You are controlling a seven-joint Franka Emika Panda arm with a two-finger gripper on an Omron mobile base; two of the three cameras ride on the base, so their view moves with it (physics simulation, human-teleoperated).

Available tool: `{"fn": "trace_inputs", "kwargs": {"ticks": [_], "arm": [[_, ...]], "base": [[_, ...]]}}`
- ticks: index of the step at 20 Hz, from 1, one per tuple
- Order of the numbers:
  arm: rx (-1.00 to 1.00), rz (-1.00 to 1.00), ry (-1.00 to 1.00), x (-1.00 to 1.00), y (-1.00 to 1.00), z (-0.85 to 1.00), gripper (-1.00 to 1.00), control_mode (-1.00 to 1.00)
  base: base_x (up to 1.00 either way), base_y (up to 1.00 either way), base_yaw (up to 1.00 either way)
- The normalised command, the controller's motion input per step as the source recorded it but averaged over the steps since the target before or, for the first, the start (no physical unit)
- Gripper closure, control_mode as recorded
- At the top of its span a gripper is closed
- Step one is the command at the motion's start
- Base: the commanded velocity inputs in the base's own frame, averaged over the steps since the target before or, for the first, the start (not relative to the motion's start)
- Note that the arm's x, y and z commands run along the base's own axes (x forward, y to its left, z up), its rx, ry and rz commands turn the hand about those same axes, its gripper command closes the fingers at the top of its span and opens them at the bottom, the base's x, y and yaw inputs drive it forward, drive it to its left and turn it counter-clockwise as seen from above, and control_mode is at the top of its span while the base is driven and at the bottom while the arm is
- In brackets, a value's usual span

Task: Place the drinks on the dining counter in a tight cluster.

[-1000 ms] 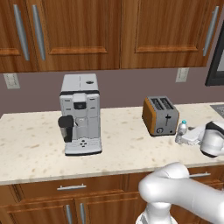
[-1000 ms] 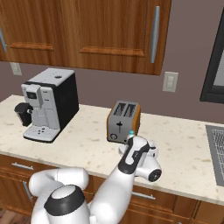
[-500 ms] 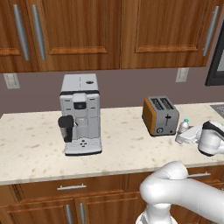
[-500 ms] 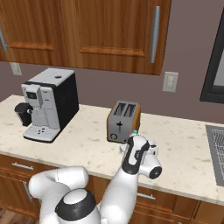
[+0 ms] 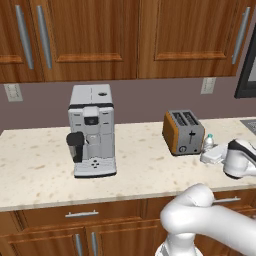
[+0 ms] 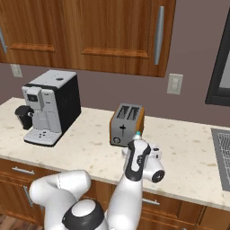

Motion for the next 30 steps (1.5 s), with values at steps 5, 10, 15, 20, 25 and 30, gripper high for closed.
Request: {"fn": "trace_inputs", "kwargs": {"ticks": [5,10,15,20,25,30], "arm": [[0.00,0.00,0.00,0.00,0.15,-0.05,1.00,-1.00],[0.00,0.00,0.00,0.03,0.05,-0.02,1.00,-1.00],[0.02,0.00,-0.02,-0.32,-0.05,0.17,1.00,-1.00],[0.00,0.00,-0.08,-0.56,-0.10,0.25,1.00,-1.00],[0.00,0.04,-0.08,-0.52,0.00,0.25,1.00,-1.00],[0.00,0.04,0.01,-0.45,0.05,0.25,1.00,-1.00]], "base": [[0.00,0.00,0.00],[0.00,0.00,0.00],[0.00,0.00,0.00],[0.00,0.00,0.00],[0.00,0.00,0.00],[0.00,0.00,0.00]]}}
